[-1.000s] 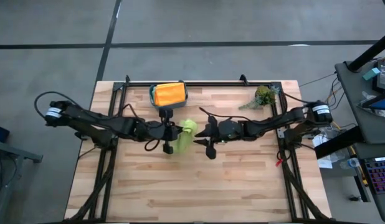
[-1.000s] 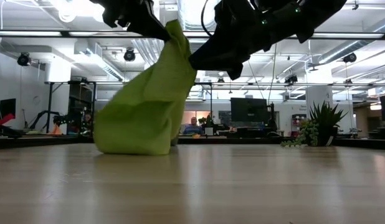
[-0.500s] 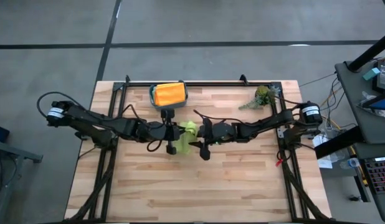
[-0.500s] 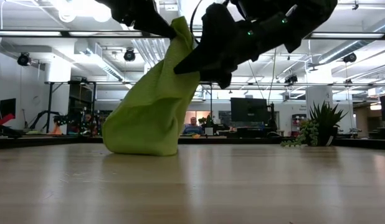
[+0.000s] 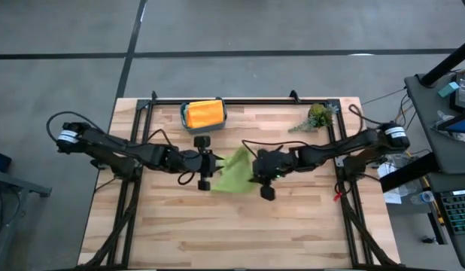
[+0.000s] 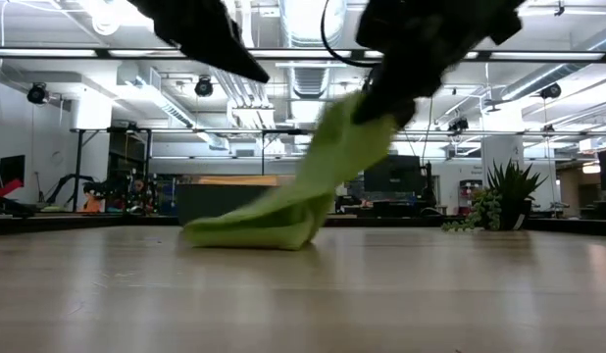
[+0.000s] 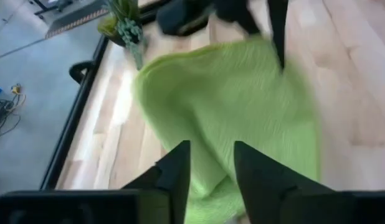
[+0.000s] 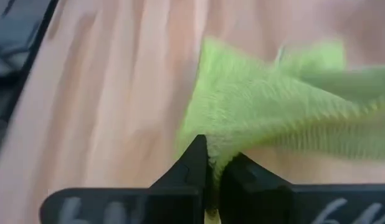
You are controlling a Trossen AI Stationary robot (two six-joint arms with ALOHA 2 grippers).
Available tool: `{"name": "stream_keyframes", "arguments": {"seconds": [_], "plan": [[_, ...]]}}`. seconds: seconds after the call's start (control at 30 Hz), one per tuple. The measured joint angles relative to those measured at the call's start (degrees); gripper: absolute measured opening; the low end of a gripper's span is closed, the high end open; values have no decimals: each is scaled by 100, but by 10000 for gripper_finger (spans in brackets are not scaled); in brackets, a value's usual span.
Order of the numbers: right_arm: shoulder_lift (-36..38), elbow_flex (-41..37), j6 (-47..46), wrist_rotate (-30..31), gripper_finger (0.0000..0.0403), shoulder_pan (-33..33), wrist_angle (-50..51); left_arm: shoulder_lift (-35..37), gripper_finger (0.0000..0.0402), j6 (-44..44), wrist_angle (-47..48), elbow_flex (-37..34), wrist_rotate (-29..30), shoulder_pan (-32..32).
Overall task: Fold microfiber towels
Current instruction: Fold the light green microfiber towel
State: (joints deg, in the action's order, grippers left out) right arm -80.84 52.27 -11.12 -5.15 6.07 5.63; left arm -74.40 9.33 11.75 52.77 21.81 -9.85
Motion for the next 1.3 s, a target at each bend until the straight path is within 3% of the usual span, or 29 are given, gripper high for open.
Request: {"name": "stream_keyframes", "arguments": {"seconds": [0.2,0.4,0.63,1.0,1.17,1.3], "plan": [[260,0,-1003,-1288,8,188,1669,-3,141,19,-241,-312,-19,85],[96,-30,-1803,-1255,8,415,2527,-244,143,5,-1515,-764,-93,313],[-20,-39,-1945,-1248,8,496,2572,-1119,143,-5,-2886,-864,-841,665],[-20,-42,-1908,-1246,8,496,2578,-2788,120,-308,-3074,265,-1533,1314],[-18,-42,-1888,-1246,8,496,2579,-3249,143,-926,-2652,977,-2850,1810],[-18,-42,-1825,-1246,8,495,2579,-3650,176,-1327,-2616,1357,-2983,2069]]}}
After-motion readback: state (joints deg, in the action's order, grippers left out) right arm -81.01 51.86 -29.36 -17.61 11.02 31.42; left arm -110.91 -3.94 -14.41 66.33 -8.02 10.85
